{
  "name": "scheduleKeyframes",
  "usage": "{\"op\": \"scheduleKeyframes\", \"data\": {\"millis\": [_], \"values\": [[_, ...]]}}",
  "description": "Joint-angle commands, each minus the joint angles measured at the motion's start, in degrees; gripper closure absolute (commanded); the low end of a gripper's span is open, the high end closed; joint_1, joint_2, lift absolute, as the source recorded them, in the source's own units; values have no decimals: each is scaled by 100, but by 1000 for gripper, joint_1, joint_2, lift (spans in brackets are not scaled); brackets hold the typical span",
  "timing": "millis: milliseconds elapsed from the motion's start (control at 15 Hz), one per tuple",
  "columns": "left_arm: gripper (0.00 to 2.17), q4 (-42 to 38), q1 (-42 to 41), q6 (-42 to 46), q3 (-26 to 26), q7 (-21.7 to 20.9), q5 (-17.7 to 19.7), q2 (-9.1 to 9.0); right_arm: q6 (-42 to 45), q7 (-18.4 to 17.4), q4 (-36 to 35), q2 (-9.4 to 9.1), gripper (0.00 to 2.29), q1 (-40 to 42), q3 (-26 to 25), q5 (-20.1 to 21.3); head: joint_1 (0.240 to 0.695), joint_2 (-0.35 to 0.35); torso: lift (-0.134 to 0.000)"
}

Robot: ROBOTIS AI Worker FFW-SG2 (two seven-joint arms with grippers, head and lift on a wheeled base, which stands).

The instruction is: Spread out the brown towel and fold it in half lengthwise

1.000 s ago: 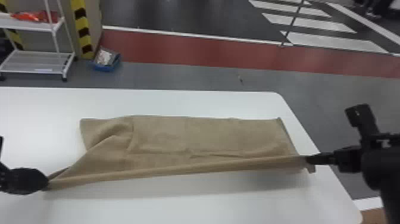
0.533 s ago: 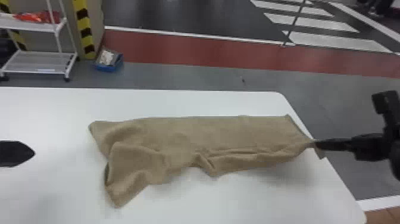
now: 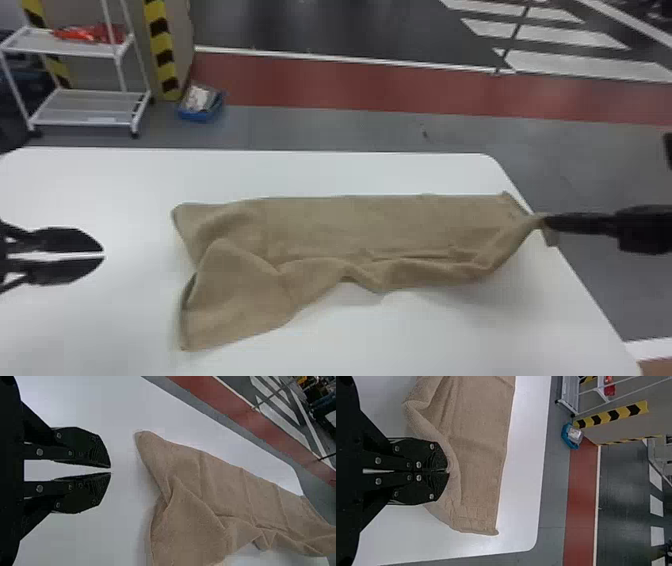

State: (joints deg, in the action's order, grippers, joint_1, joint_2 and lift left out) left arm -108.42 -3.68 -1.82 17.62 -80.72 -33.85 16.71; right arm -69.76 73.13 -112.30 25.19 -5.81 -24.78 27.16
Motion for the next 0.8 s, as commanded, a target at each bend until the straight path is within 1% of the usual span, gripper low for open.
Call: {"op": "scheduleKeyframes", "data": {"millis": [0,67,133,267,333,400,533,733], "values": [[599,5,-563,889,-57,101,46,-45,2,0,-3,30,1521,220,26,149,695,-207,-124],[556,5,-748,1205,-92,118,133,-45,19,0,-3,30,1521,308,26,158,695,-226,-124],[556,5,-941,1645,-110,171,257,-54,19,0,-3,21,1521,378,26,158,695,-241,-124],[559,-13,-1091,2014,-233,74,248,-81,37,-9,-3,21,1521,440,17,166,695,-274,-124],[559,-13,-1170,2295,-242,39,292,-98,19,-9,-3,21,1521,466,8,166,695,-307,-124],[559,-30,-1249,2488,-259,48,362,-116,19,-9,-3,21,1521,501,-18,166,695,-323,-124],[559,-30,-1284,2488,-356,127,380,-133,54,-27,23,21,1521,554,-89,166,695,-350,-124],[559,-30,-1187,2453,-514,153,450,-142,54,-44,41,12,1521,730,-194,228,695,-350,-124]]}}
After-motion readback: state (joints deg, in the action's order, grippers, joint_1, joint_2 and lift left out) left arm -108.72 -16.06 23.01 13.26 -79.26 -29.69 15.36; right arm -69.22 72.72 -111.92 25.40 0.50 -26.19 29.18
